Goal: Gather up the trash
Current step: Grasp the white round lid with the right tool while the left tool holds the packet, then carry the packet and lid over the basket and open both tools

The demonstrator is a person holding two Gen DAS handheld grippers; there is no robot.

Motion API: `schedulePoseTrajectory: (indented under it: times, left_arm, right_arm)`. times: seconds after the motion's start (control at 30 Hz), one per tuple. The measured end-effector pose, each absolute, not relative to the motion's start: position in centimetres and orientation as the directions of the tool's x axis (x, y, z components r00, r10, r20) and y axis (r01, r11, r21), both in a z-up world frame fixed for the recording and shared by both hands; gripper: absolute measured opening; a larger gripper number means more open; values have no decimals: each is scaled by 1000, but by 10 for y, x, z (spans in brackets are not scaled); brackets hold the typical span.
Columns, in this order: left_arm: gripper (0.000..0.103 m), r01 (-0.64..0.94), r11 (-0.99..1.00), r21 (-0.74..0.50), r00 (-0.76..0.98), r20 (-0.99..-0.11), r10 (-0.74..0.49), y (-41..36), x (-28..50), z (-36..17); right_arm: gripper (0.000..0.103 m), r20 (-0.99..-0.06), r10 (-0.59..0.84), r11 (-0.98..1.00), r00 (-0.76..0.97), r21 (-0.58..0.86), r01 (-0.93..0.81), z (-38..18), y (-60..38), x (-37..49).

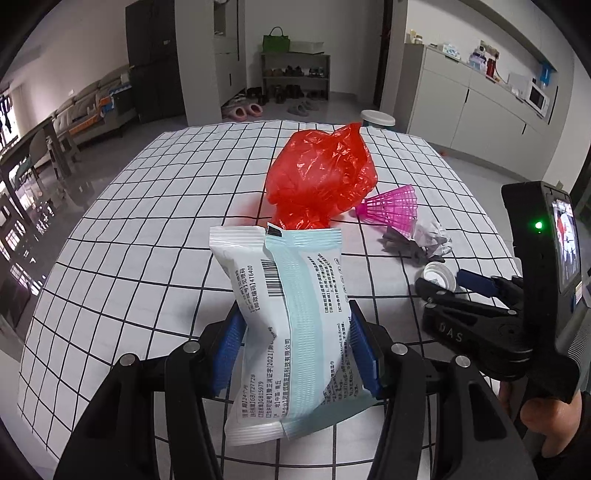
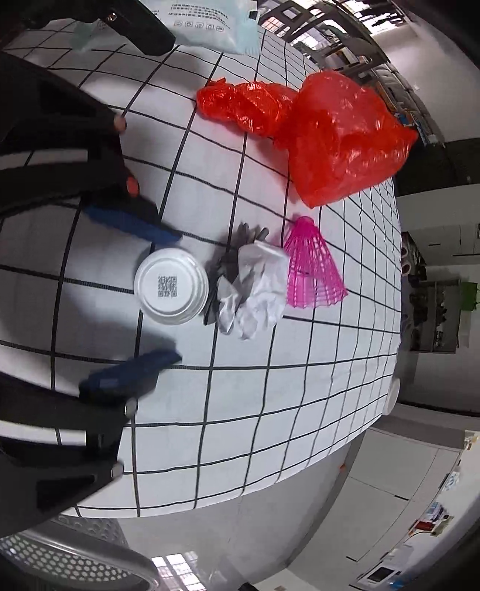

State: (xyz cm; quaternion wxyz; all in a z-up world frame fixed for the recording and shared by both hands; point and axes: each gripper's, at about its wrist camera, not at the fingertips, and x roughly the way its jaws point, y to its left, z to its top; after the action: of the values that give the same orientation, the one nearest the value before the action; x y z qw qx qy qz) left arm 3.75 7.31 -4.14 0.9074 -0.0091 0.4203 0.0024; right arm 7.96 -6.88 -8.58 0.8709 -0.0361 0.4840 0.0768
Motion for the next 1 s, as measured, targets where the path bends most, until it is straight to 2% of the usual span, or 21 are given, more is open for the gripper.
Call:
schedulePoseTrajectory:
  times: [0.33,0.77,1.0]
  left_arm:
    - [53,14,1000,-5,653,-757,-13,67,33,-40]
    - [53,145,989,-1,654,-750,-97,17,5,-39]
    - [53,274,961,-19,619,-761,-192,-29,-18,-41]
  right_arm:
    - [39,-851,167,985,497,120,-125,-78,-101,62]
    - [39,-824,95,992,559,126,18,-54,-182,-25]
    - [39,-809,34,982,586,134,129,-42,-240,-71]
